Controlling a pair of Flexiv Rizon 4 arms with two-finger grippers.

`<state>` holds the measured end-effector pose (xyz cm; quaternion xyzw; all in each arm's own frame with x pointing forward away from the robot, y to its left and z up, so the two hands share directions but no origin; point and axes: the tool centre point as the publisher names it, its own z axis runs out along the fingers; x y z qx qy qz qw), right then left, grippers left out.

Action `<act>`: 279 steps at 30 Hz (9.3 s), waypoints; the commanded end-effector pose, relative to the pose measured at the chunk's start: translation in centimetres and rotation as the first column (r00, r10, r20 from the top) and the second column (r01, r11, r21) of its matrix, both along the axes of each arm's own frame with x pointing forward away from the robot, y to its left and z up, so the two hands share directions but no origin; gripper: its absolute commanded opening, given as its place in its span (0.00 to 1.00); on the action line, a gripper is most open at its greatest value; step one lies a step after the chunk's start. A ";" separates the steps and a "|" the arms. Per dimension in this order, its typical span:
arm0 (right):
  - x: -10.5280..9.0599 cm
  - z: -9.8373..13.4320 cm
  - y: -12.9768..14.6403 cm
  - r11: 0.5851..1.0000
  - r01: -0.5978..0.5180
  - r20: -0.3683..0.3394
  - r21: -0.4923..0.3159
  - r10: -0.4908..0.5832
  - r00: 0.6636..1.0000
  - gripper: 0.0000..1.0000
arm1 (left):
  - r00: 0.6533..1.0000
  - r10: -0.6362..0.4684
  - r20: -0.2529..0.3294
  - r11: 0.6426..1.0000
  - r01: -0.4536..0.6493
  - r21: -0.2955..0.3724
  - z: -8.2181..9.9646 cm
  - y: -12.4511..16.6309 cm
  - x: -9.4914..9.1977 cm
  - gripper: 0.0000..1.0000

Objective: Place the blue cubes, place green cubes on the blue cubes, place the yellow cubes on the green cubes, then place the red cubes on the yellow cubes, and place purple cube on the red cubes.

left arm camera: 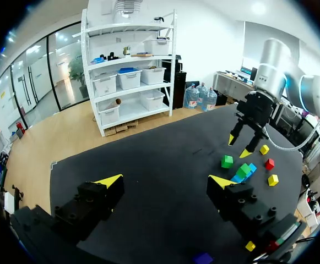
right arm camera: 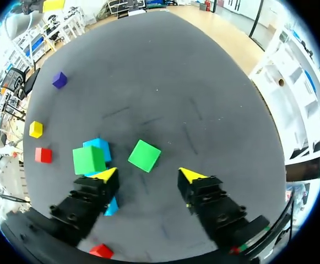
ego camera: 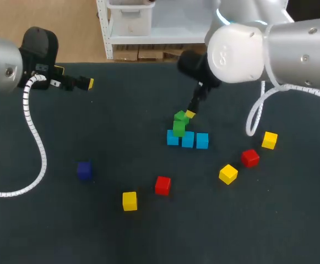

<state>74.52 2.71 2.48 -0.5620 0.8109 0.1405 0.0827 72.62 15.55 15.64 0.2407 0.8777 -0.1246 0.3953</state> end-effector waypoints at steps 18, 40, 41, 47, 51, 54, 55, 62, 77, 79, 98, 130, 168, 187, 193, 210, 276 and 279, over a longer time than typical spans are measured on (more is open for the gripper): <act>0.4 -1.4 2.5 1.000 0.021 -0.033 -0.011 -0.021 0.999 1.00 | 1.000 -0.010 0.001 1.000 0.010 -0.008 -0.1 0.3 0.1 1.00; 0.9 -2.5 2.3 0.998 0.035 -0.065 -0.049 -0.038 0.997 0.34 | 1.000 -0.010 0.001 1.000 0.010 -0.008 -0.1 0.3 0.1 1.00; 0.9 -2.6 2.3 0.998 0.035 -0.066 -0.051 -0.039 0.997 0.33 | 1.000 -0.010 0.001 1.000 0.010 -0.008 -0.1 0.3 0.1 1.00; 1.1 -2.6 2.1 0.998 0.041 -0.061 -0.055 -0.044 0.997 0.00 | 1.000 -0.010 0.001 1.000 0.010 -0.008 -0.1 0.3 0.1 1.00; 1.4 -2.2 1.7 0.997 0.046 -0.051 -0.055 -0.048 0.998 0.00 | 1.000 -0.010 0.001 1.000 0.010 -0.008 -0.1 0.3 0.1 1.00; 1.7 -2.0 1.3 0.997 0.048 -0.030 -0.063 -0.050 0.998 0.00 | 1.000 -0.010 0.001 1.000 0.010 -0.008 -0.1 0.3 0.1 1.00; 1.9 -1.9 1.1 0.997 0.050 -0.025 -0.064 -0.052 0.998 0.00 | 1.000 -0.010 0.001 1.000 0.010 -0.008 -0.1 0.3 0.1 1.00; 2.2 0.3 -1.1 0.998 0.018 -0.001 -0.062 -0.018 1.000 0.00 | 1.000 -0.010 0.001 1.000 0.010 -0.008 -0.1 0.3 0.1 1.00; -3.3 2.9 -3.8 0.992 -0.116 0.009 -0.040 0.116 0.993 0.00 | 1.000 -0.010 0.001 1.000 0.010 -0.008 -0.1 0.3 0.1 1.00; -3.9 2.8 -3.7 0.992 -0.120 0.009 -0.039 0.120 0.993 0.00 | 1.000 -0.010 0.001 1.000 0.010 -0.008 -0.1 0.3 0.1 1.00; -7.9 2.7 -3.1 0.956 -0.291 0.020 -0.039 0.292 0.956 0.00 | 1.000 -0.010 0.001 1.000 0.010 -0.008 -0.1 0.3 0.1 1.00; -8.1 1.1 -1.9 0.948 -0.308 0.008 -0.074 0.310 0.951 0.00 | 1.000 -0.010 0.001 1.000 0.010 -0.008 -0.1 0.3 0.1 1.00; -7.7 1.0 -1.8 0.953 -0.290 0.019 -0.086 0.293 0.956 0.36 | 1.000 -0.010 0.001 1.000 0.010 -0.008 -0.1 0.3 0.1 1.00; -7.9 1.0 -1.7 0.949 -0.304 0.017 -0.086 0.306 0.952 0.36 | 1.000 -0.010 0.001 1.000 0.010 -0.008 -0.1 0.3 0.1 1.00; -7.7 0.7 -1.6 0.950 -0.298 0.026 -0.091 0.302 0.953 0.36 | 1.000 -0.010 0.001 1.000 0.010 -0.008 -0.1 0.3 0.1 1.00; -7.5 0.6 -1.3 0.953 -0.289 0.036 -0.091 0.293 0.956 0.45 | 1.000 -0.010 0.001 1.000 0.010 -0.008 -0.1 0.3 0.1 1.00; -7.4 2.4 2.7 0.953 -0.286 0.062 -0.095 0.293 0.954 0.82 | 1.000 -0.010 0.001 1.000 0.010 -0.008 -0.1 0.3 0.1 1.00; -7.0 2.2 3.1 0.957 -0.275 0.053 -0.093 0.281 0.958 0.81 | 1.000 -0.010 0.001 1.000 0.010 -0.008 -0.1 0.3 0.1 1.00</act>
